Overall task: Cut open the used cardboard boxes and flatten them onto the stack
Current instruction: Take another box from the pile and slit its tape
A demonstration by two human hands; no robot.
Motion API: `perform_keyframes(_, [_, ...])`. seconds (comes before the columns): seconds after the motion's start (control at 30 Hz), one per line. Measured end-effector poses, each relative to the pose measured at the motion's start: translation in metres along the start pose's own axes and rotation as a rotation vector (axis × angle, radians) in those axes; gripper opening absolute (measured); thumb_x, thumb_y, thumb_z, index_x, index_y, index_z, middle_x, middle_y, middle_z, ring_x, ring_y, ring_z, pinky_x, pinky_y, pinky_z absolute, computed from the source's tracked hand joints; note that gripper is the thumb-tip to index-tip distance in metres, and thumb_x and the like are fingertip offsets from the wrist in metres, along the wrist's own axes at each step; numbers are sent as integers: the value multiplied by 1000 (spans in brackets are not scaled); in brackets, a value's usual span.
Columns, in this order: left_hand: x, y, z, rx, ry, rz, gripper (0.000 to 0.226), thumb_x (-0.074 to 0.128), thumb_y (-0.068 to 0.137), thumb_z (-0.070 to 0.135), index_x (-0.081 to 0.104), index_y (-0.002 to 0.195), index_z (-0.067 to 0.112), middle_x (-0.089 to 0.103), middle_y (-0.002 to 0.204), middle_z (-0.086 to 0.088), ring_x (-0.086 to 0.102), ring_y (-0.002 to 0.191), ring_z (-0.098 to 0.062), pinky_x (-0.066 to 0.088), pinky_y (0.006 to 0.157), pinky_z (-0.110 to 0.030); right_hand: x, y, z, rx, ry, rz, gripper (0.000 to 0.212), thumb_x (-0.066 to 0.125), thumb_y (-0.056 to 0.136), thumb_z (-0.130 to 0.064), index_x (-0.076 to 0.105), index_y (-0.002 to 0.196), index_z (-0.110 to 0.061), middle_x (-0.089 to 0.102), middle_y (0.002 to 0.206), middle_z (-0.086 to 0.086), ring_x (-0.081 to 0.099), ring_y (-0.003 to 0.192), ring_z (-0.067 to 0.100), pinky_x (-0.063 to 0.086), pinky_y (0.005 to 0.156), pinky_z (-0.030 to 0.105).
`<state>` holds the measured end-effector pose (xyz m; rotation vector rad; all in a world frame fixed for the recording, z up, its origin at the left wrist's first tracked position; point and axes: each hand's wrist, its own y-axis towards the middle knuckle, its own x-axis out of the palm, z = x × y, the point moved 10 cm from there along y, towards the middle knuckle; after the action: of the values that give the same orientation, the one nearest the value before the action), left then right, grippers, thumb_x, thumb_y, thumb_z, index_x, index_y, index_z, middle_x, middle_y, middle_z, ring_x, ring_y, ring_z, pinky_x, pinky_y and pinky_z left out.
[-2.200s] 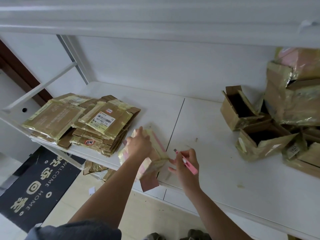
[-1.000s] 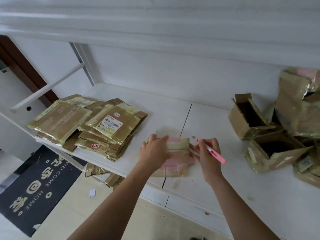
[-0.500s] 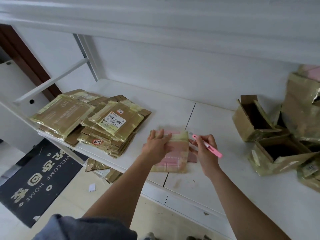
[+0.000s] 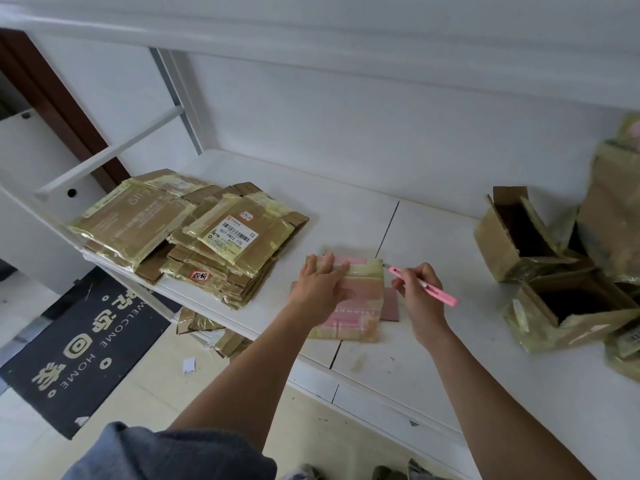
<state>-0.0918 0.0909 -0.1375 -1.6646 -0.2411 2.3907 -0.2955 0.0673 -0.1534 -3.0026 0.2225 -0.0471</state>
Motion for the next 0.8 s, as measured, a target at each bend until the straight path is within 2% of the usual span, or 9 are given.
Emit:
perform_keyframes(0.17, [0,0,1,5,25,-11,63,43,98,51,19,154,35,4,164,3,-9,149,-34,21,115,-60,-1,-16,-9,-97,-75,-31,23,56,92,-17,43,73,-15,59,61,-8,54,62,7,42,57,17])
perform_keyframes(0.23, [0,-1,1,10,32,-12,63,42,98,51,19,155,34,4,164,2,-9,149,-34,21,115,-60,-3,-22,-11,-116,-83,-37,23,58,86,-25,43,72,-13,58,61,-8,52,60,7,39,53,15])
perform_keyframes(0.37, [0,-1,2,10,43,-9,63,41,98,51,19,155,34,4,164,2,-8,149,-35,21,116,-59,-7,-31,-8,-128,-114,-65,25,59,95,-12,44,74,-13,57,64,-2,50,61,9,39,52,16])
perform_keyframes(0.47, [0,-1,1,-1,40,-20,63,42,98,51,18,155,35,3,164,3,-9,149,-33,20,116,-58,-8,-38,-9,-113,-126,-94,25,58,95,-13,43,75,-12,55,65,6,47,58,8,37,51,18])
perform_keyframes(0.53, [0,-1,2,-1,36,-24,63,41,98,51,18,155,35,3,164,3,-9,149,-32,20,117,-57,-9,-46,-11,-125,-146,-120,26,59,94,-17,42,77,-7,53,68,14,46,58,7,36,51,17])
perform_keyframes(0.63, [-1,-2,3,4,45,-29,63,41,99,50,18,155,33,3,164,2,-9,149,-33,16,118,-55,-12,-55,-14,-124,-190,-162,25,57,96,-9,41,81,2,53,73,22,46,61,10,37,53,17])
perform_keyframes(0.7, [-2,-4,4,17,67,-39,68,43,98,53,14,156,32,1,165,0,-9,149,-35,11,120,-52,-12,-60,-19,-136,-222,-212,22,55,97,-5,42,82,5,56,71,19,50,61,9,40,56,17])
perform_keyframes(0.8, [0,-5,6,33,162,-83,91,60,87,58,7,156,31,-2,164,1,-8,149,-36,7,120,-48,-23,-64,-27,-178,-264,-212,19,54,98,-4,44,83,2,57,70,12,53,61,5,41,56,17])
